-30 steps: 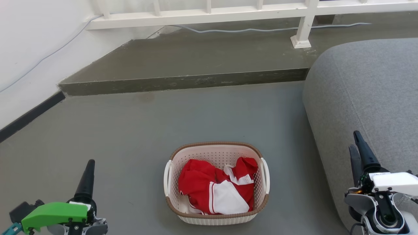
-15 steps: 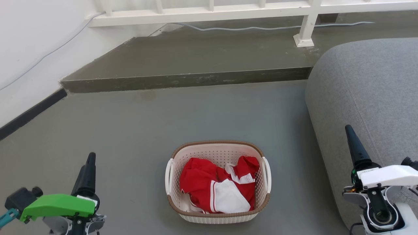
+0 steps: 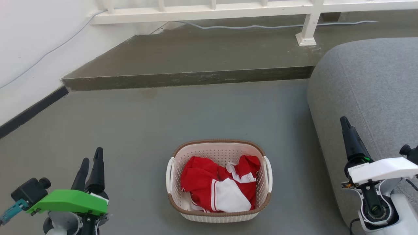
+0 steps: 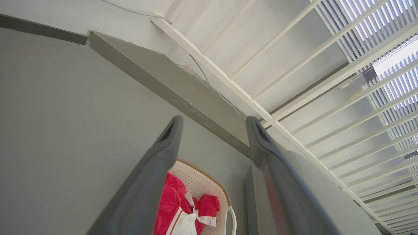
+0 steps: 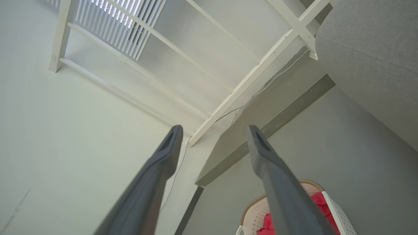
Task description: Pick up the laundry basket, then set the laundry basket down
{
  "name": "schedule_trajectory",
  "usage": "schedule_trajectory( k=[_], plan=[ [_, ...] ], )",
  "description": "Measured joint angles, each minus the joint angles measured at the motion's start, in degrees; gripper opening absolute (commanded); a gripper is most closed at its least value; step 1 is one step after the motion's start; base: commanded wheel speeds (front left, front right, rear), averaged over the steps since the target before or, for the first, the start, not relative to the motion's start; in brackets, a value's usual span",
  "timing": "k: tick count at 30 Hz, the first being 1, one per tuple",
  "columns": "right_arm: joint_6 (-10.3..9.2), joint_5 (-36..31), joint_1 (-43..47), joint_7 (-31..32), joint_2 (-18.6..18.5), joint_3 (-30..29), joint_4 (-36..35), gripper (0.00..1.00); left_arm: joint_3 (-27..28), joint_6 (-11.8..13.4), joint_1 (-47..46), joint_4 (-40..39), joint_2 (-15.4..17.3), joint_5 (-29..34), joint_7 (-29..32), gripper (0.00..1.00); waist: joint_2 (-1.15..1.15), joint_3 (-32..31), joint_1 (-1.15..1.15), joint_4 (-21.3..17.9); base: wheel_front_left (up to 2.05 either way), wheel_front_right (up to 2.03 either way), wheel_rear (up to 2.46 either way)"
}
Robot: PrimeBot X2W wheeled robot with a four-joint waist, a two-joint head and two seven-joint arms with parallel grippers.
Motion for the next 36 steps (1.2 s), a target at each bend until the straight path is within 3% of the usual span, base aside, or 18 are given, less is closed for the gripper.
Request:
schedule_trajectory(
  k=[36],
  plan=[
    [-2.03, -26.5, -0.2, -6.6, 0.3, 3.5, -3.7, 1.0, -2.4, 0.4, -0.9, -4.0, -0.7, 25.8, -6.5, 1.0, 0.0, 0.7, 0.0, 1.0, 0.0, 0.0, 0.0]
  ],
)
